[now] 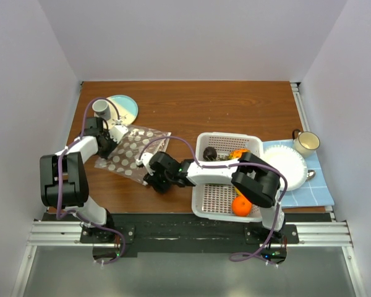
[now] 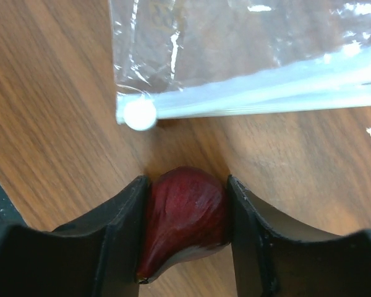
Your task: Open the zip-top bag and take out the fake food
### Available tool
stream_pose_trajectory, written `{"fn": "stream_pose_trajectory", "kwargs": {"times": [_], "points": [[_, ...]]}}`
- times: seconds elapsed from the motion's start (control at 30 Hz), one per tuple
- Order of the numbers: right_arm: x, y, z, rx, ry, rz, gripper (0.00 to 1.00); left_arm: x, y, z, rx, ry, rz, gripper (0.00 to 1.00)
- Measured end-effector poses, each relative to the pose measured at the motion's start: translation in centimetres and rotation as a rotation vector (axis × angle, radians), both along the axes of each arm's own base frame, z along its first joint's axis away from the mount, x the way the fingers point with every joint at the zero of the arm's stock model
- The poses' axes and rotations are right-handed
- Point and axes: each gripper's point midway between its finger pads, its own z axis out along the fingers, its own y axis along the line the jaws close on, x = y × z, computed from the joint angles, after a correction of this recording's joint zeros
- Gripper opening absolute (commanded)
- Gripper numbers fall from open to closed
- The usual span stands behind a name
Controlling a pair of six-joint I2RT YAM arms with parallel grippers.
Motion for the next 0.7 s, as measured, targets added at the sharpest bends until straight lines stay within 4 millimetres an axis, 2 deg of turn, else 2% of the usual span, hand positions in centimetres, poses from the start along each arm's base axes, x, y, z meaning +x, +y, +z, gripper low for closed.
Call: {"fn": "stream_pose_trajectory", "kwargs": {"times": [0.1,0.17,0.23,0.33,0.4,0.47,0.53,0.57,0.67,0.7], "points": [[0.3,-1.3,0.8,-0.018,-0.035,-0.028,0.11,0.0,0.0,0.0,-0.004,0.0,-0.001,0.0],[0.7,-2.2,2.6,-0.013,-0.068,-0.05,0.11,0.0,-0.1,0.0,-0.007,-0.001,-0.002,0.0],[1.2,-2.8,5.4,0.024,-0.108,-0.075,0.11,-0.1,-0.3,0.0,-0.016,0.004,-0.006,0.0],[2.9,-4.3,11.3,0.126,-0.191,-0.147,0.1,-0.2,-0.8,0.2,-0.044,0.013,-0.015,0.0],[4.2,-6.3,15.0,0.201,-0.248,-0.223,0.06,0.1,-1.3,0.6,-0.072,0.008,-0.02,0.0],[5.2,-9.0,17.3,0.248,-0.297,-0.306,0.04,0.6,-1.7,1.3,-0.097,-0.003,-0.019,0.0],[6.0,-11.7,18.0,0.257,-0.331,-0.386,0.05,1.1,-2.2,2.2,-0.113,-0.018,-0.013,0.0],[6.4,-12.9,17.8,0.249,-0.341,-0.423,0.07,1.6,-2.5,3.0,-0.116,-0.034,-0.011,0.03],[7.2,-15.7,15.8,0.184,-0.345,-0.508,0.17,3.0,-3.4,4.8,-0.118,-0.079,-0.009,0.3],[7.3,-16.6,14.9,0.155,-0.34,-0.53,0.19,3.4,-3.7,5.5,-0.122,-0.092,-0.011,0.33]]}}
